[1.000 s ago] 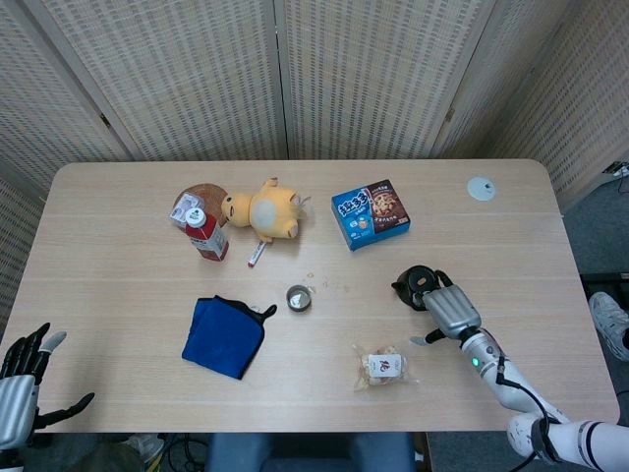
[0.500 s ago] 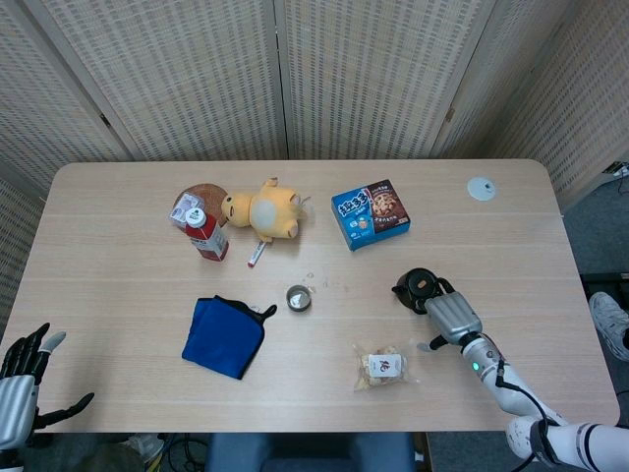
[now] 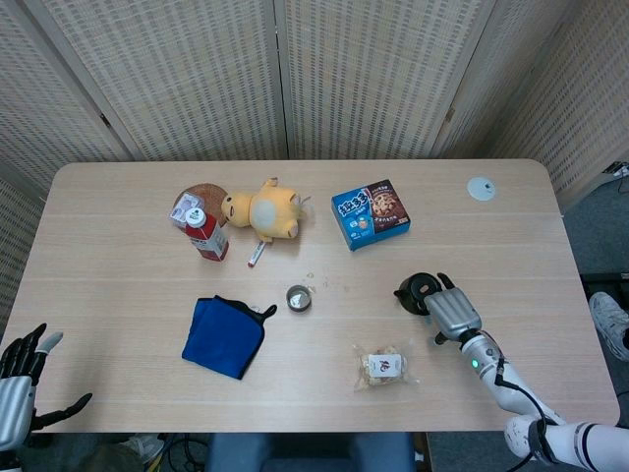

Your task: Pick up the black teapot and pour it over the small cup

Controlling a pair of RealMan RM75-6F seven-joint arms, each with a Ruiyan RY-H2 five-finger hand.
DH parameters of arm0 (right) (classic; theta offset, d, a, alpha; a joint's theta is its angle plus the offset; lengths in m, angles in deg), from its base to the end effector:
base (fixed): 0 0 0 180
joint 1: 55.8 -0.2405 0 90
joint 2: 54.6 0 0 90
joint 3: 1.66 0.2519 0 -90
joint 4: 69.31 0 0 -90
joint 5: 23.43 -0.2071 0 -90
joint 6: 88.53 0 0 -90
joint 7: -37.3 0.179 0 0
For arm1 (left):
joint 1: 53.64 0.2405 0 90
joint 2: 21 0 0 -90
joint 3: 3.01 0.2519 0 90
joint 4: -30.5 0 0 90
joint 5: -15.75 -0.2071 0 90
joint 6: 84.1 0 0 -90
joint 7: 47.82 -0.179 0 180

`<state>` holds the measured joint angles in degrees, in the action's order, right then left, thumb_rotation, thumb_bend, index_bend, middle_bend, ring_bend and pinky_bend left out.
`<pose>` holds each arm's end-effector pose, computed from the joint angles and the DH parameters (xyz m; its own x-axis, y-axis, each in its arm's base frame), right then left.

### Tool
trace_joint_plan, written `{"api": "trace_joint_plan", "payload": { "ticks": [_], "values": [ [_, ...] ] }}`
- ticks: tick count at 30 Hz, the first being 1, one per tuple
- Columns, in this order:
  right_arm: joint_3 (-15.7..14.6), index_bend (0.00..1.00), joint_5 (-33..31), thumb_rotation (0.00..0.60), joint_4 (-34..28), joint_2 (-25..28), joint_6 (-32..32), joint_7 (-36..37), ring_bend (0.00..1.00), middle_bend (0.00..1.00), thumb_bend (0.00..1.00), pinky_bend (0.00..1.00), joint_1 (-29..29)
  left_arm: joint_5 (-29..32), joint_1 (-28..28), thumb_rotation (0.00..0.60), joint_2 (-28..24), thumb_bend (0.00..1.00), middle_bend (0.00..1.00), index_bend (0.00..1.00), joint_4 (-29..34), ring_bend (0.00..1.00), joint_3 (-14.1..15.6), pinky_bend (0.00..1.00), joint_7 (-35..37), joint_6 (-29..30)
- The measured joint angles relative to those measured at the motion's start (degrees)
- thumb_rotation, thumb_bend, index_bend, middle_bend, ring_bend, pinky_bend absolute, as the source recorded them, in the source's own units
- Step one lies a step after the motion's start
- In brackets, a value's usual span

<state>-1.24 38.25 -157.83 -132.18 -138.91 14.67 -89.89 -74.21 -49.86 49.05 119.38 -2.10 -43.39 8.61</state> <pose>-0.2507 -0.3191 -0.0006 0.5800 -0.4472 0.6809 -0.8138 -0.2800 0.5093 -0.3202 0.1549 0.1385 0.2876 -0.0124 0.9577 0.9562 0.0611 -0.2864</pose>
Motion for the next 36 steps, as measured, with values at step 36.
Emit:
{"api": "trace_joint_plan", "payload": {
  "ticks": [36],
  "values": [
    [7.0, 0.93, 7.4, 0.437, -1.1, 2.7, 0.2, 20.1, 0.88, 0.95, 0.04, 0.05, -0.8, -1.1, 0.3, 0.361, -0.6, 0.00, 0.00, 0.14, 0.5, 0.00, 0.0, 0.00, 1.0, 1.3]
  ]
}}
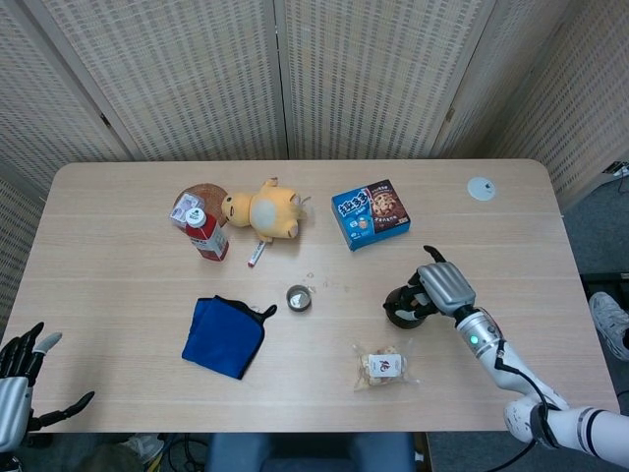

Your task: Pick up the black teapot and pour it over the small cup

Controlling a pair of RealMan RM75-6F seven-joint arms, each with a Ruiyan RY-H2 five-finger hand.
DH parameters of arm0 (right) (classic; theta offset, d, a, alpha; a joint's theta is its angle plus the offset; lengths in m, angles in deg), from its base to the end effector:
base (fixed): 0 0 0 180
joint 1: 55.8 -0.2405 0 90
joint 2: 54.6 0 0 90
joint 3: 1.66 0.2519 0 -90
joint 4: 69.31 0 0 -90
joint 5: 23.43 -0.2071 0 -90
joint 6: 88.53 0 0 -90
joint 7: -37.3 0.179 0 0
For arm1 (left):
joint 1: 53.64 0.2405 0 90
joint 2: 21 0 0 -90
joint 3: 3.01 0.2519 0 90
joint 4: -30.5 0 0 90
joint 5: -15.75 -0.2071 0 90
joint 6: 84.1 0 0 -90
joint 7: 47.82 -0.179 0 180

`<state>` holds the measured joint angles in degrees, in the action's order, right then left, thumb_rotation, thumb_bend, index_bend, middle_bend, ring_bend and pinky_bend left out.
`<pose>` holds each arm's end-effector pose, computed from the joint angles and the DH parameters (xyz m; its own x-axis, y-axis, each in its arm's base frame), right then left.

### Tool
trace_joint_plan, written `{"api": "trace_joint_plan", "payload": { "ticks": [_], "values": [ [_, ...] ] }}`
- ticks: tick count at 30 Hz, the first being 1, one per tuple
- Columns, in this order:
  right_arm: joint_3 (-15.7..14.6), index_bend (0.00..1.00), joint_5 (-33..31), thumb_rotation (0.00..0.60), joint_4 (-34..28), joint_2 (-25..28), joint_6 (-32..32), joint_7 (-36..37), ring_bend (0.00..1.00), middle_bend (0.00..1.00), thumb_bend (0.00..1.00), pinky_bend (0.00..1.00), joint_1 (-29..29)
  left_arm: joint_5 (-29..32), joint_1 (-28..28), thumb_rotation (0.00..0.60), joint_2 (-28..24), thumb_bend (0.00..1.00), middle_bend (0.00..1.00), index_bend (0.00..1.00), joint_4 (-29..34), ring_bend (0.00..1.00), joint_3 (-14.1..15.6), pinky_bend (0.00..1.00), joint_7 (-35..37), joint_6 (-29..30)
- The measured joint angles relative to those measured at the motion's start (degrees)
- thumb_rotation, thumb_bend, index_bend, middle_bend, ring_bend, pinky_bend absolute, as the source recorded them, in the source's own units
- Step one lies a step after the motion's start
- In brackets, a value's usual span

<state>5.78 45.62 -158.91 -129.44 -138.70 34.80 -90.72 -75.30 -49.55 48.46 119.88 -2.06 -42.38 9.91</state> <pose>-0.2081 -0.3513 0.0283 0.3269 -0.3919 0.8599 -0.9377 -0.2479 0.2435 -0.3158 0.1531 0.1435 0.2722 -0.0320 0.9617 0.9616 0.0452 -0.2707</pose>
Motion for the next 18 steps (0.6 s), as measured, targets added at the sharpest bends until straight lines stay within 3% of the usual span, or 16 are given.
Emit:
{"api": "trace_joint_plan", "payload": {
  "ticks": [10, 18],
  "values": [
    [-0.7, 0.94, 1.6, 0.437, -1.1, 0.2, -1.6, -0.4, 0.89, 0.95, 0.32, 0.08, 0.6, 0.0, 0.0, 0.362, 0.0, 0.00, 0.00, 0.14, -0.1, 0.00, 0.0, 0.00, -0.1, -0.1],
    [-1.0, 0.94, 1.8, 0.436, -1.1, 0.0, -2.2, -1.4, 0.89, 0.95, 0.37, 0.12, 0.7, 0.3, 0.0, 0.362, 0.2, 0.00, 0.00, 0.14, -0.2, 0.00, -0.1, 0.00, -0.3, -0.3]
  ]
}}
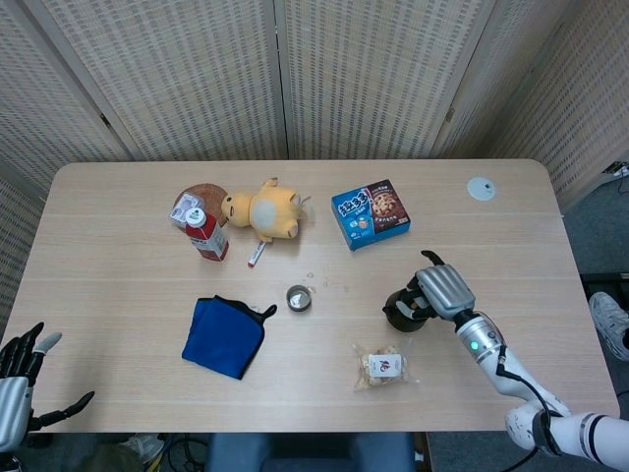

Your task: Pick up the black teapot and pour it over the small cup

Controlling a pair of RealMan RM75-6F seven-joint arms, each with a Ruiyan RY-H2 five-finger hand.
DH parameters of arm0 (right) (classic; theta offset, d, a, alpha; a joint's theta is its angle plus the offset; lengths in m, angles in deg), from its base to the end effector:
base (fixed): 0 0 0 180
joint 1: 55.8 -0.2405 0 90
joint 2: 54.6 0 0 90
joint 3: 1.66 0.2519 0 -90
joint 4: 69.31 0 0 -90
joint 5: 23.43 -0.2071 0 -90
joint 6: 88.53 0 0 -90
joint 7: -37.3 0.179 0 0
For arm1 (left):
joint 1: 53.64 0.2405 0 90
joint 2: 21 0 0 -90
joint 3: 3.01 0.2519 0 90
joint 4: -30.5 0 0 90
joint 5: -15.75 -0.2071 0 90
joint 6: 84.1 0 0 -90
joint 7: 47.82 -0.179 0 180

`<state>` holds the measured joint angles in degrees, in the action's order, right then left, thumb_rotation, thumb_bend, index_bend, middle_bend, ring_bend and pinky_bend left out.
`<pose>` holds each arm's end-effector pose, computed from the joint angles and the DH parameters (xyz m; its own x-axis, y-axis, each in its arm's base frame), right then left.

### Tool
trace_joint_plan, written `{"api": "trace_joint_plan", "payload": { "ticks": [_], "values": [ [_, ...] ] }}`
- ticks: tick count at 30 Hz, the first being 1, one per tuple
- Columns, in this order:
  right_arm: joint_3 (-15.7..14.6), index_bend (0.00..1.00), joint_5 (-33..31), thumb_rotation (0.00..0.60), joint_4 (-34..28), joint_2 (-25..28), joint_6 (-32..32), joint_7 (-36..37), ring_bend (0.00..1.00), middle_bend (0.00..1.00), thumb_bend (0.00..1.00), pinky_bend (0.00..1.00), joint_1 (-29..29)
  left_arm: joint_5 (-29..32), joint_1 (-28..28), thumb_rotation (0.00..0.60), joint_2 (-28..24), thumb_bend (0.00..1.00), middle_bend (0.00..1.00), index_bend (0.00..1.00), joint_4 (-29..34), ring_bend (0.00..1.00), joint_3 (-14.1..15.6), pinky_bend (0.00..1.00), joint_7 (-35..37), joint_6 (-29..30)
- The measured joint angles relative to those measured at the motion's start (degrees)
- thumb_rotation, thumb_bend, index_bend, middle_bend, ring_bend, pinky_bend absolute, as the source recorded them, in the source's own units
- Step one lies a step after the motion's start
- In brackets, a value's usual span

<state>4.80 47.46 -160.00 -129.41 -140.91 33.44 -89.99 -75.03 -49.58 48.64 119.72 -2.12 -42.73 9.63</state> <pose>-0.2052 -0.3435 0.0283 0.3522 -0.3712 0.8591 -0.9251 -0.2771 0.2595 -0.3170 0.1535 0.1424 0.2779 -0.0285 0.9602 0.9598 0.0499 -0.2763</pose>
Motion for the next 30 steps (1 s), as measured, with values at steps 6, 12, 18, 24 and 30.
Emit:
{"api": "trace_joint_plan", "payload": {
  "ticks": [6, 12, 18, 24, 30],
  "values": [
    [0.2, 0.94, 0.0, 0.435, 0.2, -0.2, 0.1, -1.0, 0.89, 0.95, 0.46, 0.19, -0.5, 0.3, -0.1, 0.361, 0.1, 0.00, 0.00, 0.14, -0.2, 0.00, -0.1, 0.00, 0.0, -0.3],
    [1.4, 0.94, -1.0, 0.435, 0.2, -0.8, 0.3, -3.3, 0.89, 0.95, 0.48, 0.28, -2.0, 0.6, -0.1, 0.362, 0.2, 0.00, 0.00, 0.14, -0.6, 0.00, -0.2, 0.00, 0.3, -0.4],
    [2.6, 0.94, -2.6, 0.435, 0.2, -1.2, 2.3, -4.5, 0.89, 0.95, 0.48, 0.36, -4.1, 0.7, 0.0, 0.361, 0.2, 0.00, 0.00, 0.14, -0.8, 0.00, -0.2, 0.00, 0.4, -0.5],
    [3.7, 0.94, -4.4, 0.437, 0.2, -1.8, 5.0, -6.5, 0.89, 0.95, 0.48, 0.37, -7.0, 0.7, 0.0, 0.361, 0.3, 0.00, 0.00, 0.14, -0.9, 0.00, -0.2, 0.00, 0.5, -0.4],
    [5.1, 0.94, -6.8, 0.436, 0.7, -3.0, 7.6, -8.8, 0.89, 0.95, 0.48, 0.37, -10.8, 0.5, 0.3, 0.363, 0.2, 0.00, 0.00, 0.14, -0.7, 0.00, -0.1, 0.00, 0.5, 0.3]
  ]
}}
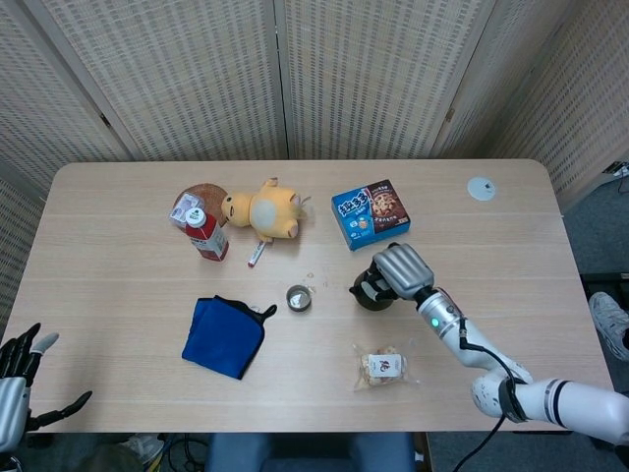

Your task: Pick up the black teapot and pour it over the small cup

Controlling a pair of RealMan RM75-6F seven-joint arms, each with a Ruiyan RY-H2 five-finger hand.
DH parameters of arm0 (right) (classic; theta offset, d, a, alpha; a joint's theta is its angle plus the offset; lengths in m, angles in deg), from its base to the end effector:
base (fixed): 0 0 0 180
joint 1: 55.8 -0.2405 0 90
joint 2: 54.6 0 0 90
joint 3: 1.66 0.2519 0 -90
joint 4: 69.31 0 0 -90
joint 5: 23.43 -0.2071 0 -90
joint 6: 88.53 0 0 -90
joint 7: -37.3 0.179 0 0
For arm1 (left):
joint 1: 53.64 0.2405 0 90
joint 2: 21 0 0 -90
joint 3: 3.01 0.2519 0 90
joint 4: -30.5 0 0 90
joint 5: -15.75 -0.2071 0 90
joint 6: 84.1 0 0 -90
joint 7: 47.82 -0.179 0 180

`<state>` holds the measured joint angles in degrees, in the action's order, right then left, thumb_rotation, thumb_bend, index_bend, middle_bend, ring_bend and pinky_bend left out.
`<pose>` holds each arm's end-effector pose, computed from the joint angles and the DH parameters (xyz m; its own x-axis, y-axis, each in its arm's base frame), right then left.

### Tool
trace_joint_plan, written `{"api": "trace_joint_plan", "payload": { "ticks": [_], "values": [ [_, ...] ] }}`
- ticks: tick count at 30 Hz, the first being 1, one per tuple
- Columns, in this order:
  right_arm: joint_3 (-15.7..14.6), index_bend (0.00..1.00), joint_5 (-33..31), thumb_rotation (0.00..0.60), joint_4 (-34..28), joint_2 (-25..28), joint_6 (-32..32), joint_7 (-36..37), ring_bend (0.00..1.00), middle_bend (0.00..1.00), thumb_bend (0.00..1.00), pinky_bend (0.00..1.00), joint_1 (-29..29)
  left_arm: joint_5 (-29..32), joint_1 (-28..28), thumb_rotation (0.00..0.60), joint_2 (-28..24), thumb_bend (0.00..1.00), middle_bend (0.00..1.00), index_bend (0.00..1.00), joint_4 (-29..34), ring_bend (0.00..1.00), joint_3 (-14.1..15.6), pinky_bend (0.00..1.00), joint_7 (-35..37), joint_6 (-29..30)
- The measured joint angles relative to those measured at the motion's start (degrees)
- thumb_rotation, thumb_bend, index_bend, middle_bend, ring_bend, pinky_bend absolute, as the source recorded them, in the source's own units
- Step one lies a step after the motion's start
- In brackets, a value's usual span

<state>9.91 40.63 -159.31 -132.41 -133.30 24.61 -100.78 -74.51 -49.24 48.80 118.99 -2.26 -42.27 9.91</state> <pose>-0.1319 -0.3836 0.0076 0.4496 -0.3516 0.8211 -0.8600 -0.4187 0.2916 -0.3210 0.1518 0.1442 0.2809 -0.0347 0.9591 0.9584 0.0634 -0.2784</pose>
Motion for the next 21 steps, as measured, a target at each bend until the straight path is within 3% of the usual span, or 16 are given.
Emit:
{"api": "trace_joint_plan", "payload": {
  "ticks": [11, 21],
  "values": [
    [1.0, 0.94, -6.3, 0.436, 3.4, -4.0, 4.4, -7.1, 0.89, 0.95, 0.48, 0.37, -8.1, -0.3, 1.0, 0.362, -0.2, 0.00, 0.00, 0.14, 0.1, 0.00, 0.2, 0.00, 0.0, 1.5],
    [0.0, 0.94, -12.0, 0.439, 6.5, -6.8, 6.1, -14.6, 0.89, 0.95, 0.48, 0.38, -14.9, -0.4, 1.8, 0.364, -0.1, 0.00, 0.00, 0.14, -0.1, 0.00, 0.4, 0.00, 0.1, 2.4]
  ]
}}
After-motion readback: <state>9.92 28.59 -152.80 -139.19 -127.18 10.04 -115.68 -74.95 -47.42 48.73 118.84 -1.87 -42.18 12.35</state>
